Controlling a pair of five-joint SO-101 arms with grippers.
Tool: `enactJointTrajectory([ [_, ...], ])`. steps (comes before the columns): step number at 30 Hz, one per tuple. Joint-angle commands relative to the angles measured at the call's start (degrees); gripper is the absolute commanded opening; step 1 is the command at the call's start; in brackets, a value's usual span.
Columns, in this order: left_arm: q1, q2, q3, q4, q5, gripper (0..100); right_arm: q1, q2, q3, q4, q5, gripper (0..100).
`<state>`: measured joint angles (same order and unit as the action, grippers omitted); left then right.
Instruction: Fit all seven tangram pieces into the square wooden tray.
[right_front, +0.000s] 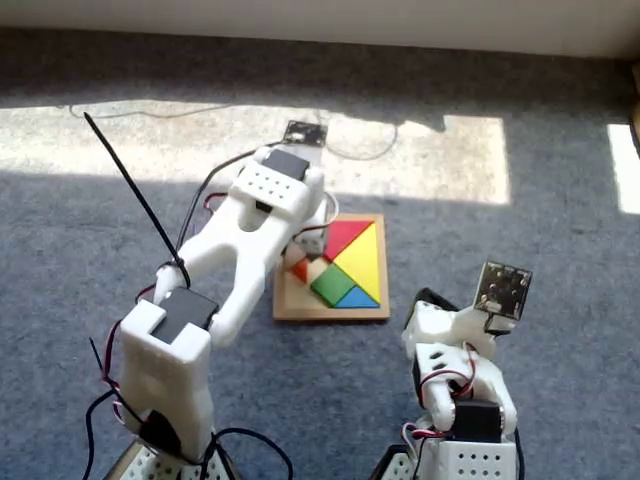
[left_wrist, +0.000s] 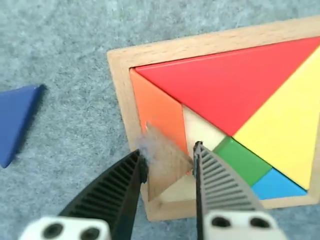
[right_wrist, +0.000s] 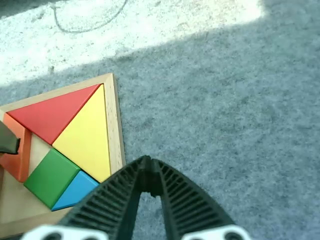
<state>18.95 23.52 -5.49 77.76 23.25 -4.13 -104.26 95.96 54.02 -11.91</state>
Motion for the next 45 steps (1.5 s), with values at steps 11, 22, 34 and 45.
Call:
enactJointTrajectory([
  [11, 1.5, -1.0, -3.4, -0.5, 0.0, 29, 0.6, -0.9, 6.8, 0.1, 0.7, 0.5],
  [22, 3.9, -0.5, -2.9, -0.5, 0.3, 28, 0.6, -0.9, 6.8, 0.1, 0.7, 0.5],
  [34, 0.7, -4.6, -5.3, 3.7, -4.0, 28, 0.6, -0.9, 6.8, 0.1, 0.7, 0.5],
  [45, -1.9, 2.0, -3.0, 2.6, -7.0, 28, 0.6, -0.9, 6.8, 0.1, 0.7, 0.5],
])
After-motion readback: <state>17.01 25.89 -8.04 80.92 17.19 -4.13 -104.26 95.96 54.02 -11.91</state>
